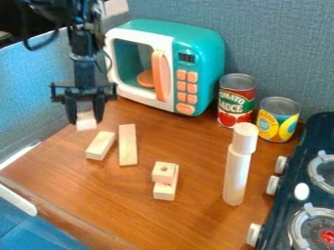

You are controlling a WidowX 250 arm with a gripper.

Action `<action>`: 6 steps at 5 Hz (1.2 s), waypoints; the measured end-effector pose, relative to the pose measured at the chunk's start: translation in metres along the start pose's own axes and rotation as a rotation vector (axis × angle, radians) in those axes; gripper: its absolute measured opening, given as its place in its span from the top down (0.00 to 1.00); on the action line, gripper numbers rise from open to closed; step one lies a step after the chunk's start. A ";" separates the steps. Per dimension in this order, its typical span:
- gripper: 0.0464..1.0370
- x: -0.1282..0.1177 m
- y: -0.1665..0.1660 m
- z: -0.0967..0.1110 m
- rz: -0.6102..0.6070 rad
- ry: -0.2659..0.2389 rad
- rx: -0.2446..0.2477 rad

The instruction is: Take the cube to put it on top of the rectangle

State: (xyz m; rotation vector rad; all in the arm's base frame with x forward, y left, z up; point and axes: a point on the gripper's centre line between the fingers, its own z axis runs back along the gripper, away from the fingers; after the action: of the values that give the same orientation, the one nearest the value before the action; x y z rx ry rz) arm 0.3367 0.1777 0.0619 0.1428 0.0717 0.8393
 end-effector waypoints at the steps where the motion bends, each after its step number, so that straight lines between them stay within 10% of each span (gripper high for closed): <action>1: 0.48 0.000 -0.008 -0.023 -0.099 0.005 0.081; 6: 0.48 -0.016 -0.009 -0.031 -0.209 0.006 0.028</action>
State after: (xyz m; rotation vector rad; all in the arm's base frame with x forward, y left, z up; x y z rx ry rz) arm 0.3291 0.1631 0.0305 0.1559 0.1021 0.6308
